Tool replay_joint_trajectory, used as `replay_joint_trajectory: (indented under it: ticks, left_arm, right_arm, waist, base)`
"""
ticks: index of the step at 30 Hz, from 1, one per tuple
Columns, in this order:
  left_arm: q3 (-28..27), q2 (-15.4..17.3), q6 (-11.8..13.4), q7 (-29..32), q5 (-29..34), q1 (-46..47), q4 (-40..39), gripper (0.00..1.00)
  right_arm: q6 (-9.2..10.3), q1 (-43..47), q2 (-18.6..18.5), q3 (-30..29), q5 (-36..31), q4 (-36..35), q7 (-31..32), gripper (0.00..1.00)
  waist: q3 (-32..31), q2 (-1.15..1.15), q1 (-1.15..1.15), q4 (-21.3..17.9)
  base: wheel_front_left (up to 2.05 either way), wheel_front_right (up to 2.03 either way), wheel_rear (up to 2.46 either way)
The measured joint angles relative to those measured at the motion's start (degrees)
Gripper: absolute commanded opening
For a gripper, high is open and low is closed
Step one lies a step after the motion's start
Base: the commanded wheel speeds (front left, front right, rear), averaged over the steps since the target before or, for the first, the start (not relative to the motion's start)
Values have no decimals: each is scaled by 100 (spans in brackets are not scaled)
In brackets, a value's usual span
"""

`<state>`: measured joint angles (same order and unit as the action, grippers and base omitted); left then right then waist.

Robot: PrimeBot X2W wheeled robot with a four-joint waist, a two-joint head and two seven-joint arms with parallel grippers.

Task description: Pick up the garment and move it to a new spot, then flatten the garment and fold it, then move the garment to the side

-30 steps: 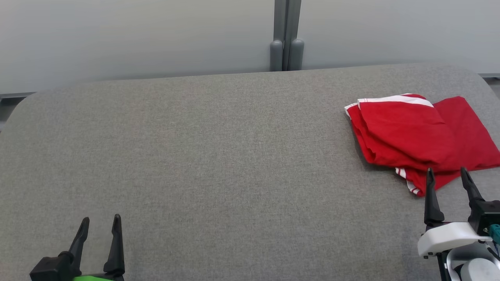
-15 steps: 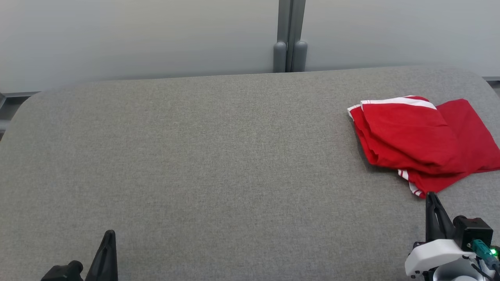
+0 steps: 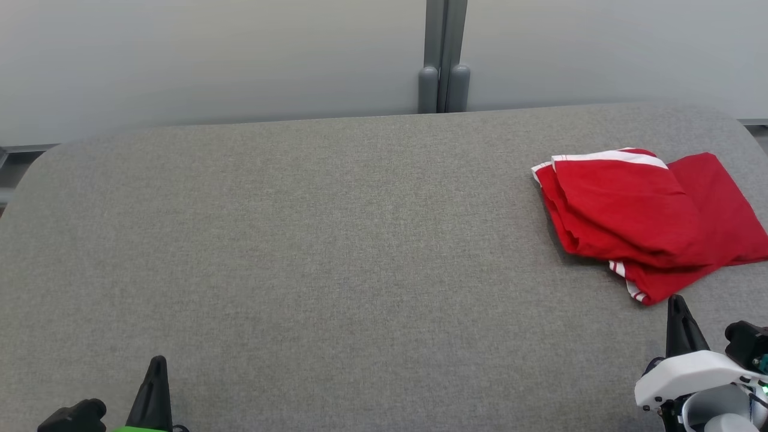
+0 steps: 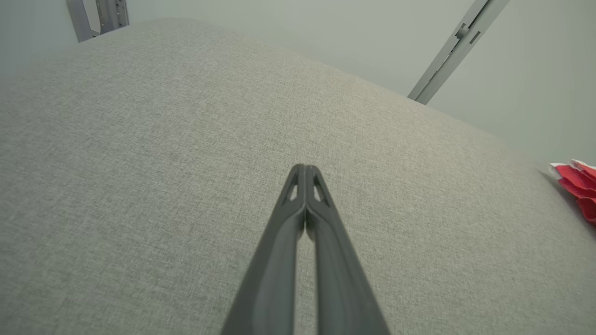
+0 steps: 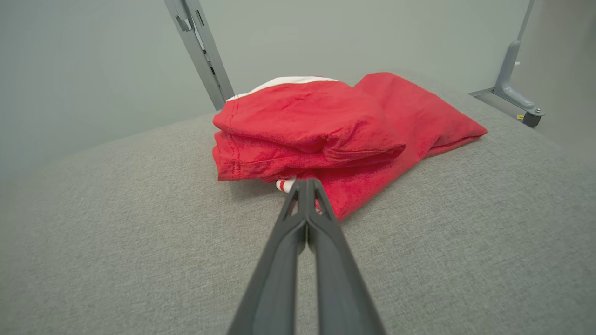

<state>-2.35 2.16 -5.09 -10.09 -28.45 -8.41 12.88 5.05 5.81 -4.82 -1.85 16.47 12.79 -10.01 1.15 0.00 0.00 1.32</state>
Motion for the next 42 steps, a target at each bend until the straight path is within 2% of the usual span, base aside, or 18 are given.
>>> replay_joint_trajectory:
  ticks: [42]
  left_arm:
    - [-177,-1,-69,867,-2922,626,193,0]
  right_arm:
    - [-557,-527,130,-368,3511,249,889,0]
  waist:
    - [-68,0,0,-65]
  base:
    - [0,0,0]
